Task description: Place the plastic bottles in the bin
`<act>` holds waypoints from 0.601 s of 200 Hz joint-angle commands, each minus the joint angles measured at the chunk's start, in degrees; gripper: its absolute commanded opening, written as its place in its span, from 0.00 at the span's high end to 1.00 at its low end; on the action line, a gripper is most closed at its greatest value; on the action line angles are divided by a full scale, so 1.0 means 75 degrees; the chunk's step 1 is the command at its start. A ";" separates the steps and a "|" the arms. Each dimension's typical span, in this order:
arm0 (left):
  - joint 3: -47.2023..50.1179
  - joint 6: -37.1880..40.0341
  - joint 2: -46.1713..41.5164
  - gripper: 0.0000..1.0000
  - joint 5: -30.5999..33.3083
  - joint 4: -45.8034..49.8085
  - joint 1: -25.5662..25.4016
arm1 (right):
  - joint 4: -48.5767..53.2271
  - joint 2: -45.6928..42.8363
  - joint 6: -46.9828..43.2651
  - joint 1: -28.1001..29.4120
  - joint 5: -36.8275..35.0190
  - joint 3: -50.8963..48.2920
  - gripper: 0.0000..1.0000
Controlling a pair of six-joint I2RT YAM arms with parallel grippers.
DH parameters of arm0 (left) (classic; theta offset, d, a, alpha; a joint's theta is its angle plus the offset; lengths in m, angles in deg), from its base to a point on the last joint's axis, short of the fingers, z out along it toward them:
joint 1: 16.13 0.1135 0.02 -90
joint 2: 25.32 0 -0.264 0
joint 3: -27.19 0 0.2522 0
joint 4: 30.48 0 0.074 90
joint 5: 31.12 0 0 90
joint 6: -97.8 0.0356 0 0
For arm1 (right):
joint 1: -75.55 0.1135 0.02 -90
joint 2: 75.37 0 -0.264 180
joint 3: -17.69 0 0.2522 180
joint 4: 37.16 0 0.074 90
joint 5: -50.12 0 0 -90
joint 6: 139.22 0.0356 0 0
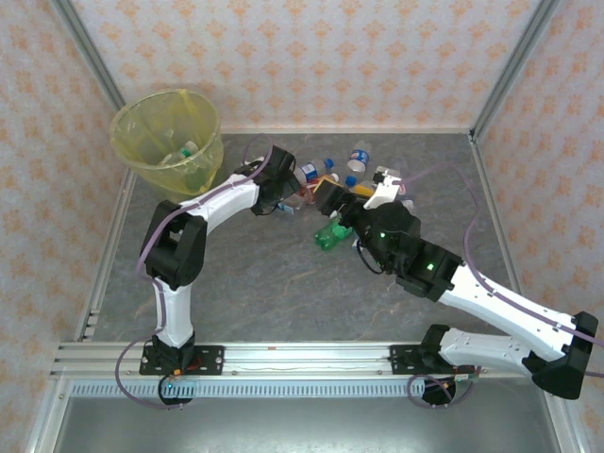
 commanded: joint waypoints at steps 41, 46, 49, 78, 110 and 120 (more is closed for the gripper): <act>-0.0482 -0.0348 0.0636 0.01 -0.0143 0.0291 0.0158 | -0.0150 -0.0142 -0.0286 0.0029 -0.0340 -0.0223 0.00; -0.0473 -0.0347 0.0673 0.01 -0.0161 0.0283 0.0170 | -0.0159 -0.0144 -0.0298 0.0022 -0.0353 -0.0223 0.00; -0.0472 -0.0341 0.0684 0.01 -0.0166 0.0293 0.0181 | -0.0157 -0.0125 -0.0317 0.0025 -0.0352 -0.0223 0.00; -0.0301 -0.0258 0.0726 0.01 -0.0282 0.0234 0.0205 | -0.0173 -0.0107 -0.0361 0.0025 -0.0360 -0.0223 0.00; 0.0025 0.0065 0.0491 0.03 -0.0335 0.0202 0.0209 | -0.0220 -0.0054 -0.0357 0.0021 -0.0307 -0.0211 0.00; 0.0128 0.0220 0.0401 0.03 -0.0311 0.0248 0.0207 | -0.0220 -0.0029 -0.0335 0.0028 -0.0263 -0.0201 0.00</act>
